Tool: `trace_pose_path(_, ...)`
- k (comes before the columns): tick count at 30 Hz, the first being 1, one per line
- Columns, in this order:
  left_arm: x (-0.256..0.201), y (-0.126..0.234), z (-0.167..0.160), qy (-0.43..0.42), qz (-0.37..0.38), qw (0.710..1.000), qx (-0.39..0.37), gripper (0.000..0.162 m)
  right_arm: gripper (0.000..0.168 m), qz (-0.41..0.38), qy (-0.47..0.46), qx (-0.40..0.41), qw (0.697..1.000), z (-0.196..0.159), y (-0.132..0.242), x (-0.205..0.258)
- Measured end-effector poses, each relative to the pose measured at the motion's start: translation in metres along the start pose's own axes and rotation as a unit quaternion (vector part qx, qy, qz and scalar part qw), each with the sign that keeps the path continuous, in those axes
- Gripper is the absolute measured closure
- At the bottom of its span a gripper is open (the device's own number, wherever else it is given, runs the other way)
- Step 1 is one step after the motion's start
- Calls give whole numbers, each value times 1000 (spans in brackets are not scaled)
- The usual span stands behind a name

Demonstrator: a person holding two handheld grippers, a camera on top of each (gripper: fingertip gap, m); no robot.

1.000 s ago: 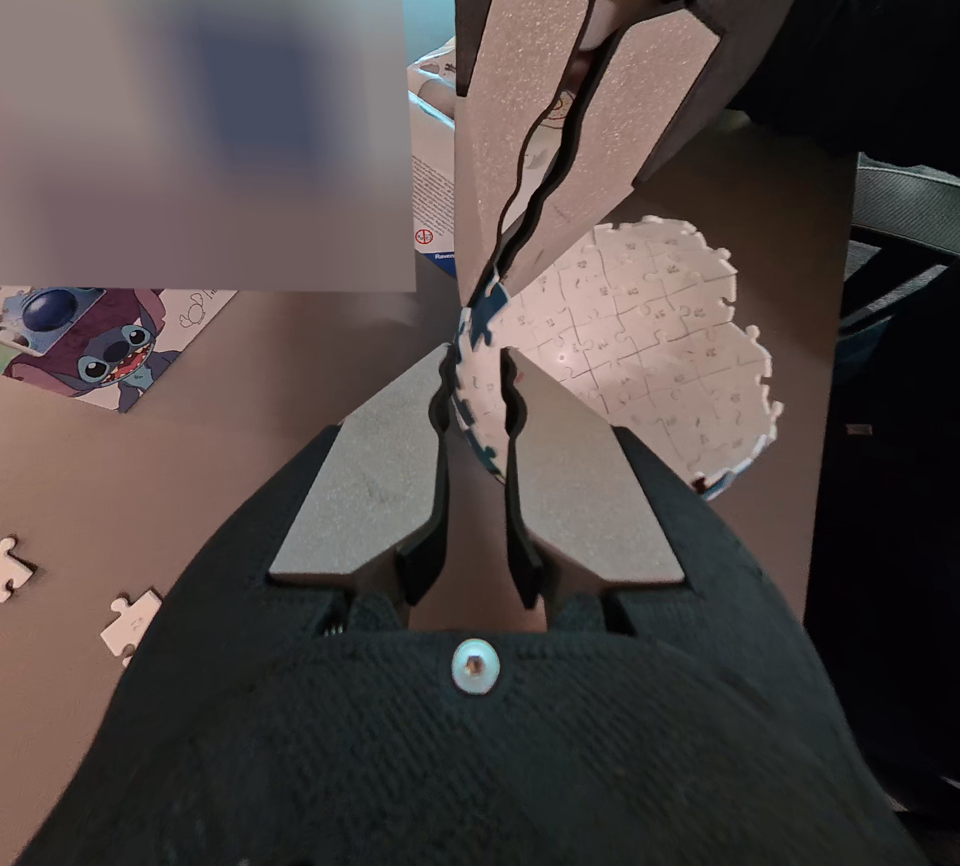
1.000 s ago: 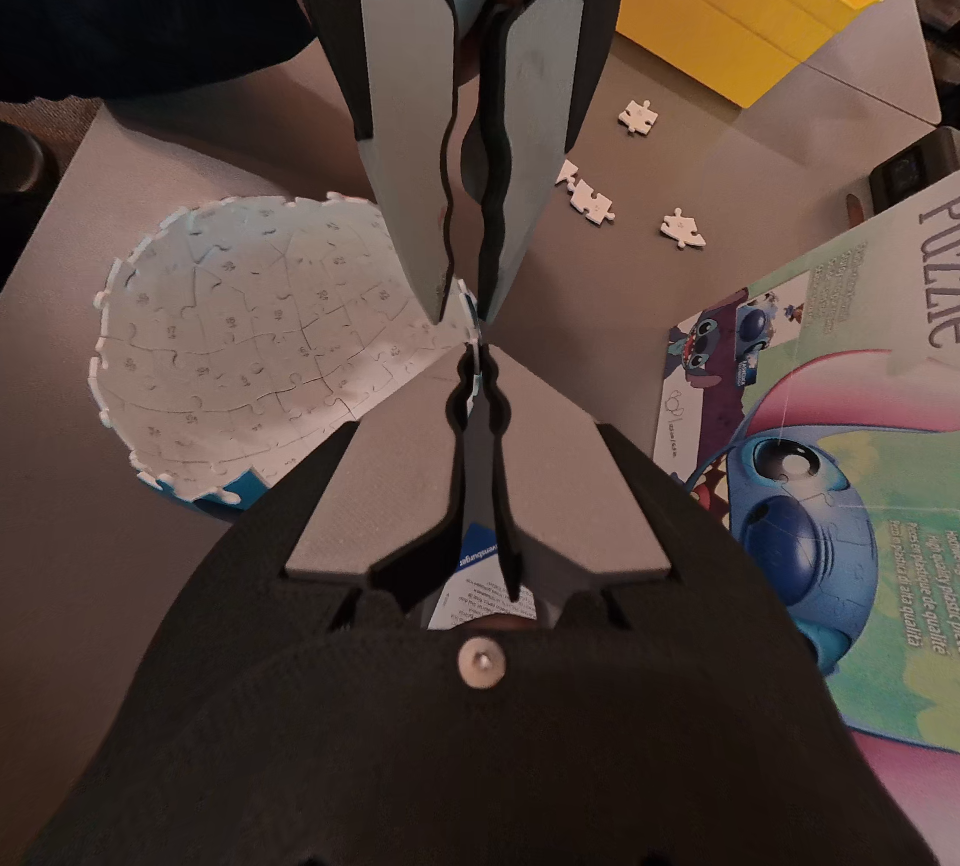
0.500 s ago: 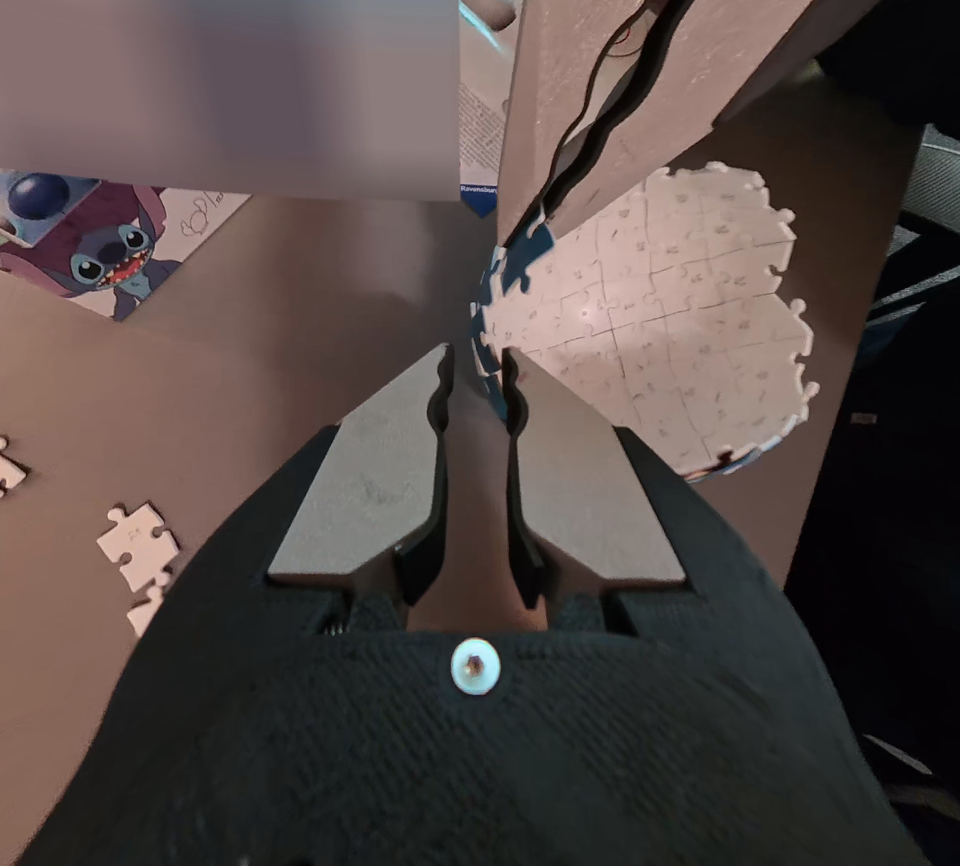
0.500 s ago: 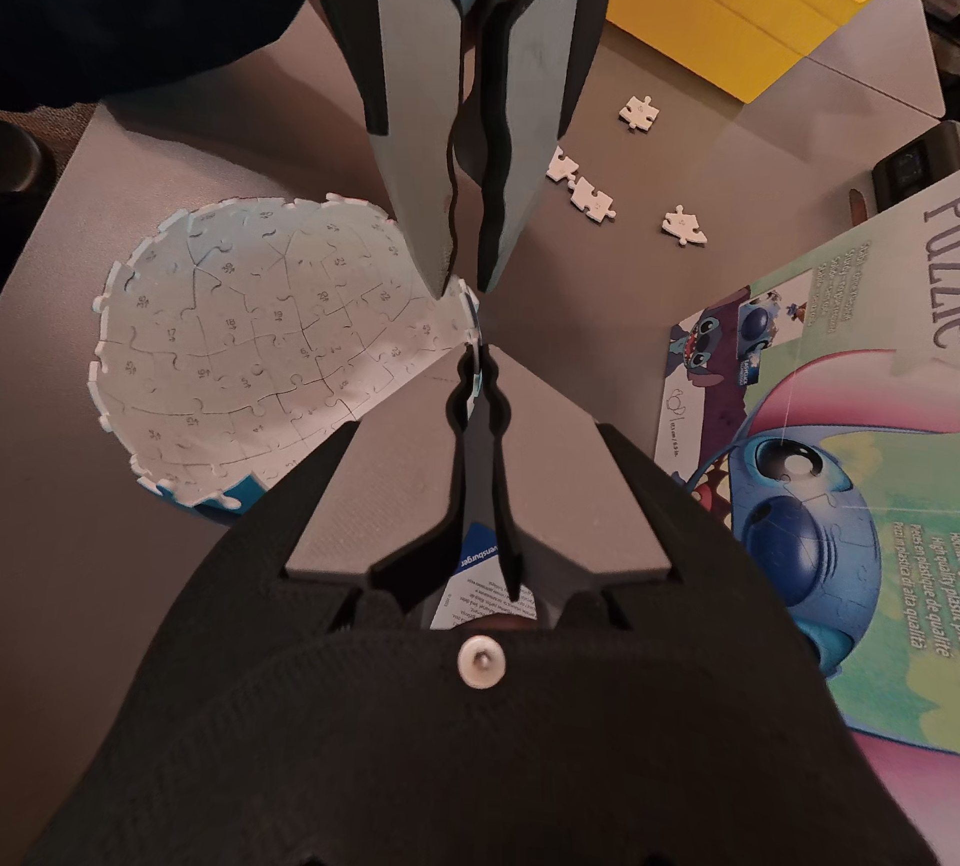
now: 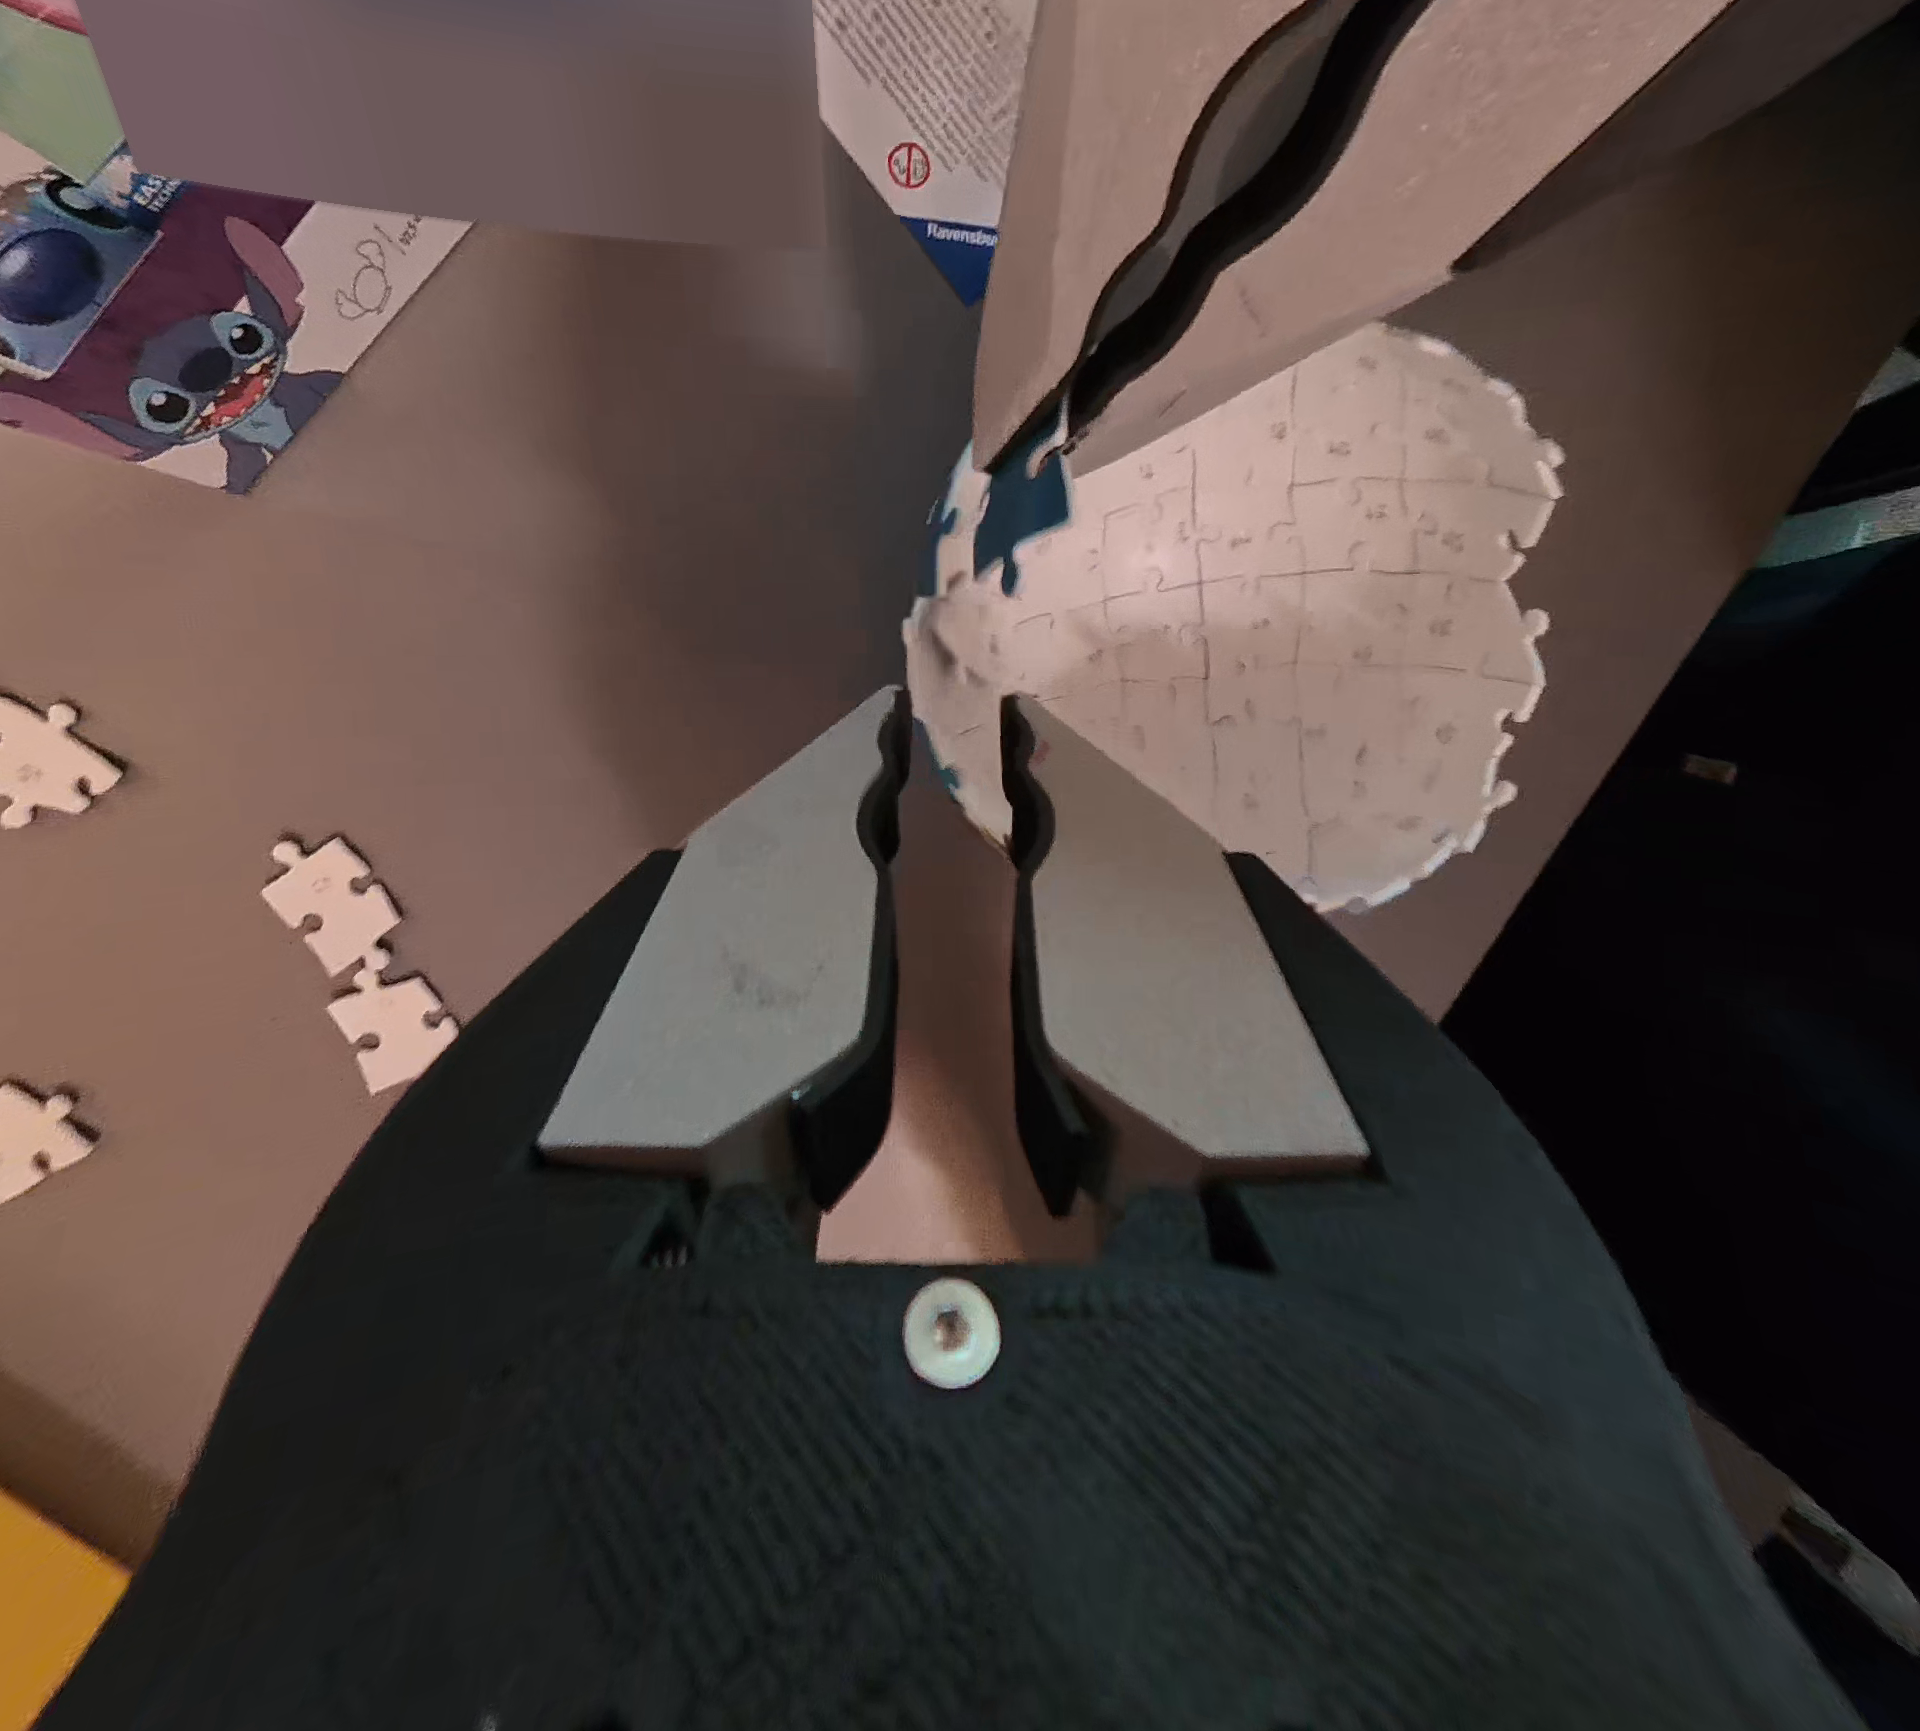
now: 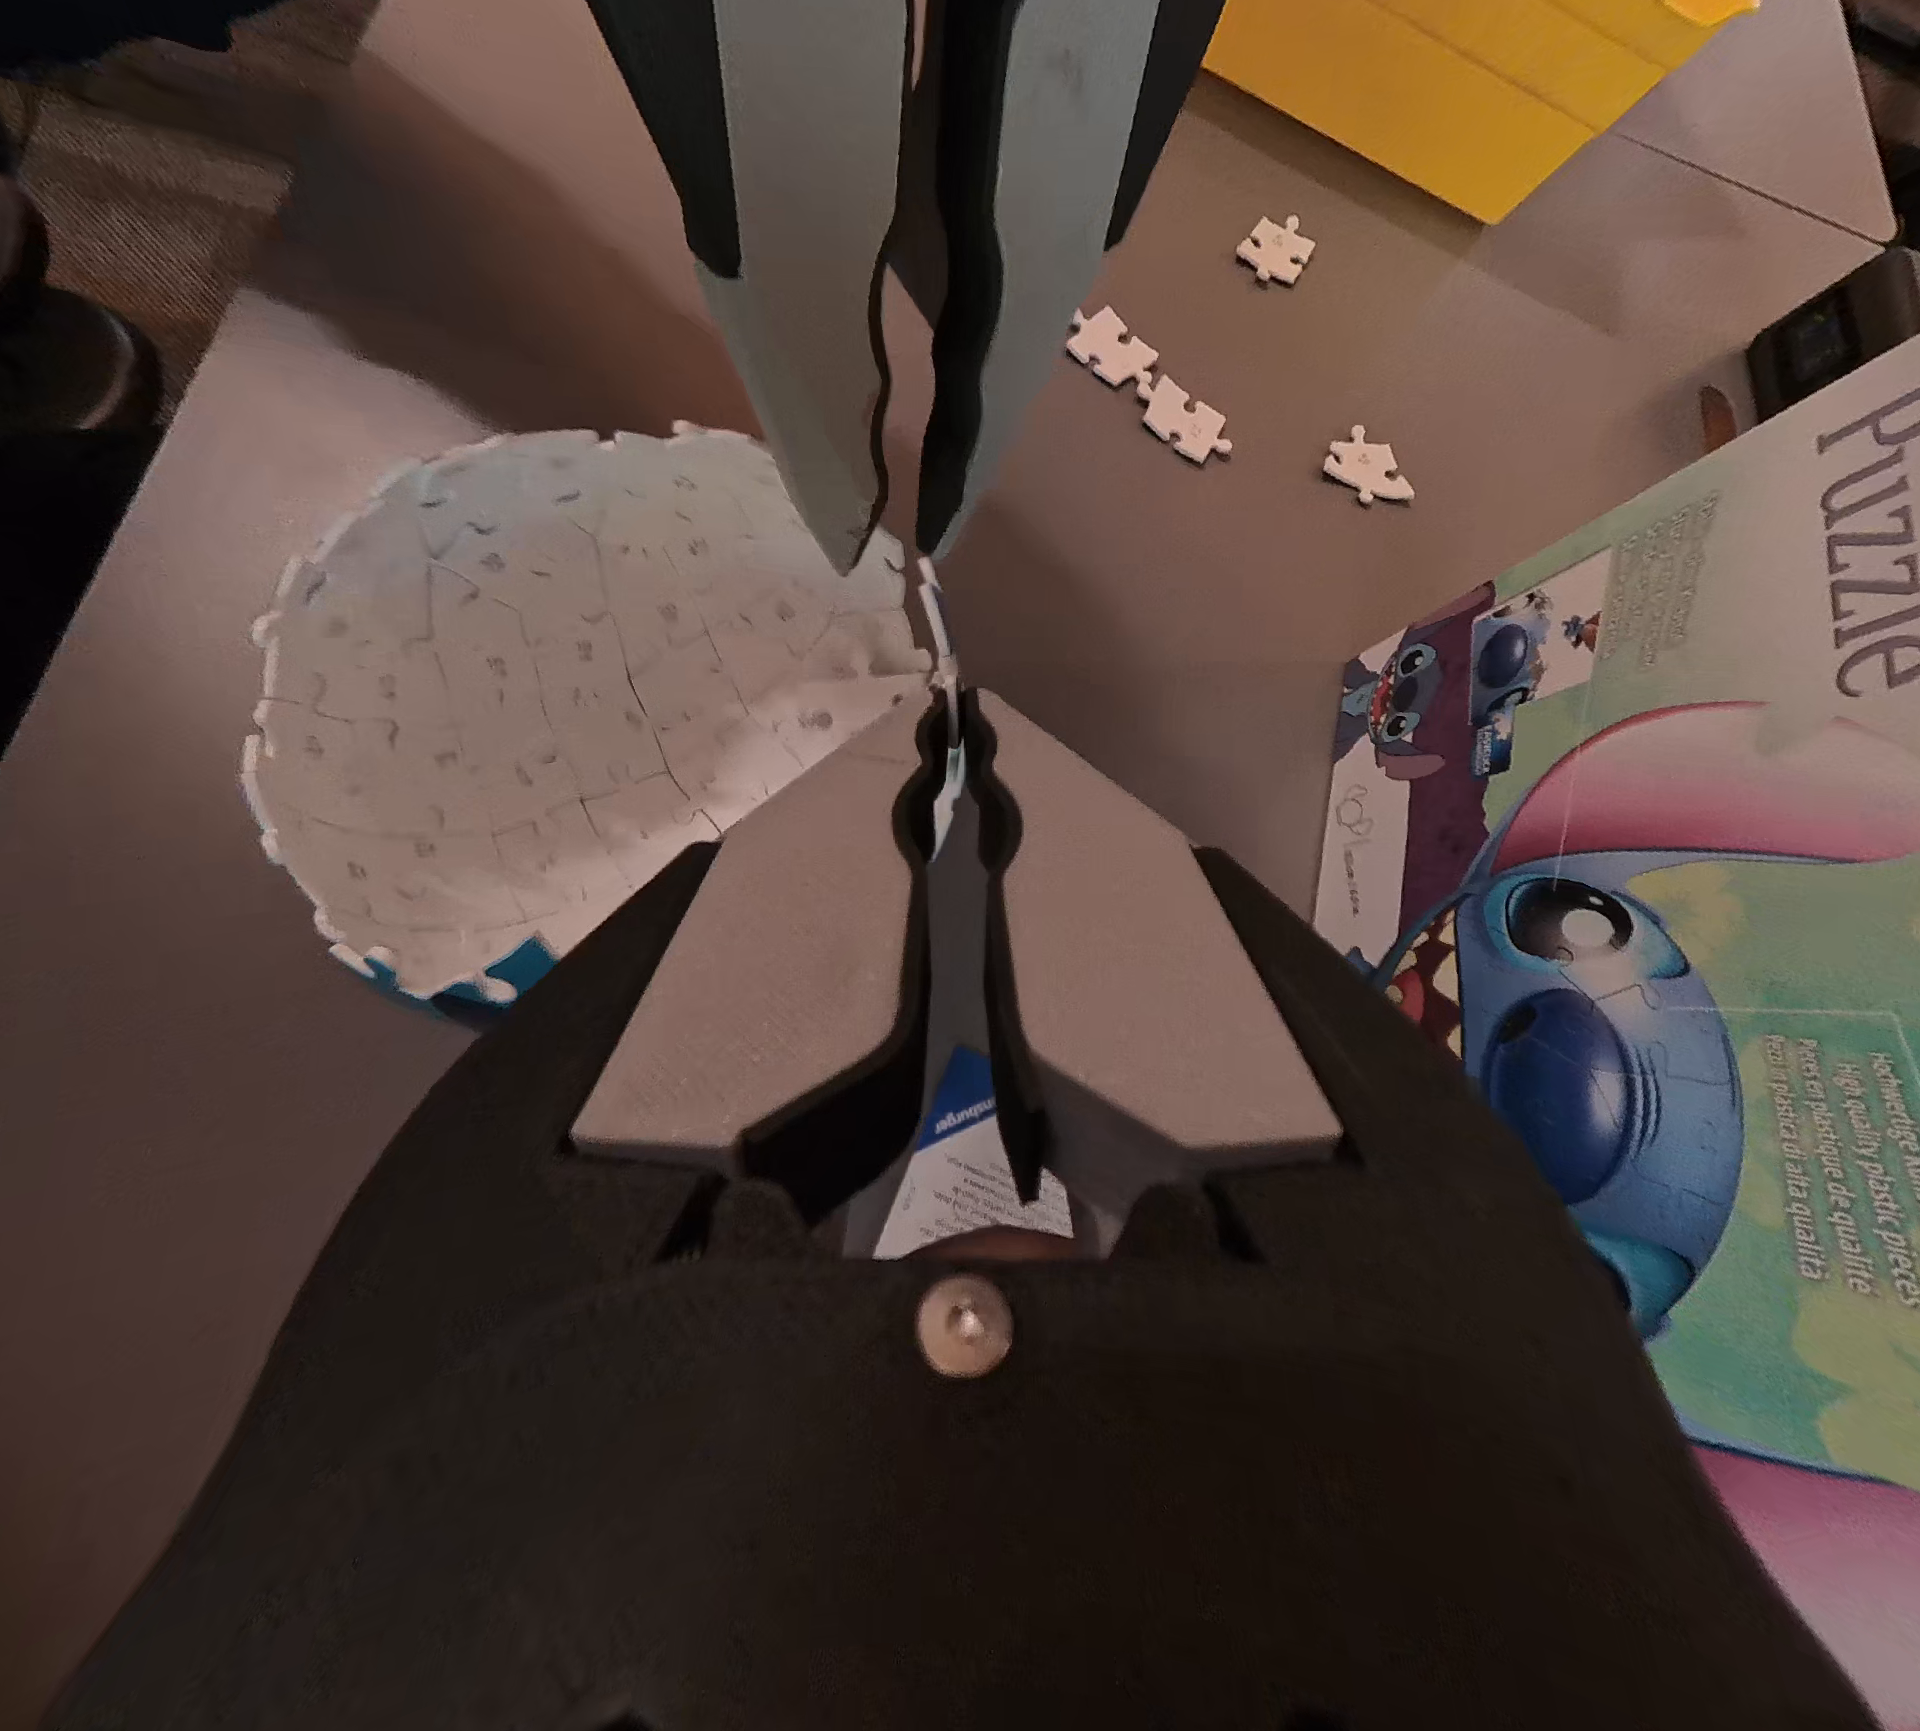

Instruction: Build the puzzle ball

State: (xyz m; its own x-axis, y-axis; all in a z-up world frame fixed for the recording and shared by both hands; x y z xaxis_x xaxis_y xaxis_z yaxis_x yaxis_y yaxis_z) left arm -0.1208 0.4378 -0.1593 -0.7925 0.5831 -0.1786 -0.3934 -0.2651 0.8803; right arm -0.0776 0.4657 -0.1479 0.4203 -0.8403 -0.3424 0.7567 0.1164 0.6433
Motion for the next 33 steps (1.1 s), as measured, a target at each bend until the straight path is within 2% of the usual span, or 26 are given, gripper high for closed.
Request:
trace_pose_path(5, -1, 6, -1, 15, 13, 999, -28, 149, 168, 1, -22, -25, 999, 3, 12, -3)
trace_pose_path(12, 15, 39, 2, 68, 23, 986, -148, 145, 168, -30, -58, -51, 997, 6, 50, -17)
trace_pose_path(14, 23, 47, -2, 92, 17, 981, -167, 137, 168, -18, -96, -29, 995, -7, 57, -17)
trace_pose_path(18, 38, 50, -21, 128, 18, 974, -186, 131, 168, 3, -169, 62, 984, -54, 68, -9)
trace_pose_path(22, 52, 40, -35, 144, 6, 966, -216, 130, 168, 51, -238, 130, 961, -103, 63, 16)
trace_pose_path(25, 64, 23, -37, 168, -28, 959, -227, 122, 168, 78, -272, 179, 942, -134, 53, 34)
trace_pose_path(26, 69, 15, -37, 177, -40, 957, -226, 116, 166, 73, -279, 183, 940, -140, 50, 36)
trace_pose_path(27, 74, 6, -37, 184, -46, 956, -224, 112, 155, 65, -286, 177, 940, -143, 48, 36)
trace_pose_path(30, 97, -18, -41, 190, -23, 955, -228, 109, 137, 16, -278, 177, 944, -151, 48, 32)
trace_pose_path(33, 118, -33, -49, 195, 24, 952, -235, 114, 136, -38, -241, 194, 950, -159, 56, 27)
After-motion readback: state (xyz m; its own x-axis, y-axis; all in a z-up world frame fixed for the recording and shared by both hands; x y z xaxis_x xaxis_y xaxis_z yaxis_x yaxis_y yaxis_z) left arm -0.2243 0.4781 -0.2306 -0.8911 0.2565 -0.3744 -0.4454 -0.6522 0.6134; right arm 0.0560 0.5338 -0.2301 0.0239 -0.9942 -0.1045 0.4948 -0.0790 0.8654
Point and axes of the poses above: each gripper's, where its closed fingertips meet, y back along the fingers, z out of its top, x = y × z across the jaws, the point moved 2 cm from there along y, back along the fingers, and after that the axes turned 9 degrees about y, right-handed, at the moved point
